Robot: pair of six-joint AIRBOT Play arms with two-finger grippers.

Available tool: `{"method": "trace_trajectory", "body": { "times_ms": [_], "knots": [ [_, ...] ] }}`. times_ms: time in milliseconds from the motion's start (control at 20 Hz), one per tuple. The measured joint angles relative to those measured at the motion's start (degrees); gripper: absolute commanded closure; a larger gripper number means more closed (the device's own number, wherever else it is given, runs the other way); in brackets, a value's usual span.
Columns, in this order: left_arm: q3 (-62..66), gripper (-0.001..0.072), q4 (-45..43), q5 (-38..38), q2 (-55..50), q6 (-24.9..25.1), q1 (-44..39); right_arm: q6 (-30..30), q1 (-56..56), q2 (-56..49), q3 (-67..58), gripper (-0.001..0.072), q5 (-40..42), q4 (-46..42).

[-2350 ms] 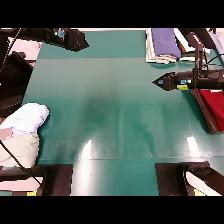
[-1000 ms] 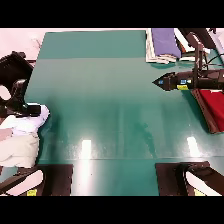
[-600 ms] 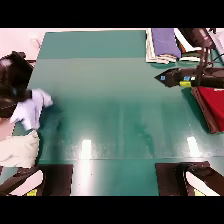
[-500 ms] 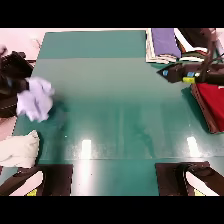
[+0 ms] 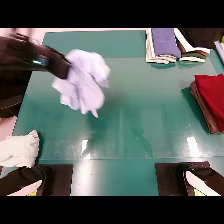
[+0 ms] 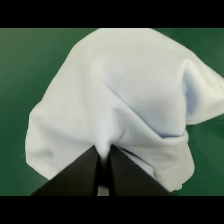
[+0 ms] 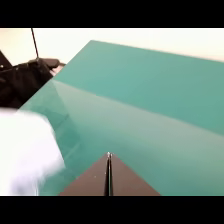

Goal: Fold the shirts.

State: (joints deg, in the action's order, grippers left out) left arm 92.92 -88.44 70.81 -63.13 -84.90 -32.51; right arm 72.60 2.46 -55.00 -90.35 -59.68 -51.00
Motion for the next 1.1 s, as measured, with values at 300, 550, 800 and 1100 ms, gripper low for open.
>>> {"method": "trace_trajectory", "body": {
  "times_ms": [300,550,800,1100],
  "knots": [
    [0.74,0.0154,2.47,-7.39,-12.22,-0.94,-6.73,0.20,-1.55,-1.70,-4.83,0.0696,-5.27,-0.07],
    [-4.94,0.0153,9.31,-5.31,-14.86,-3.80,2.25,0.26,-1.77,-1.97,-5.49,0.0695,-7.56,-0.15],
    [-22.71,0.0154,21.57,-9.70,-16.00,-2.51,6.86,0.26,-1.79,-1.99,-5.60,0.0695,-8.22,-0.15],
    [-32.85,0.0211,36.94,-17.51,-22.01,2.64,7.21,0.33,-1.79,-1.99,-5.60,0.0695,-9.11,-0.15]
  ]
}}
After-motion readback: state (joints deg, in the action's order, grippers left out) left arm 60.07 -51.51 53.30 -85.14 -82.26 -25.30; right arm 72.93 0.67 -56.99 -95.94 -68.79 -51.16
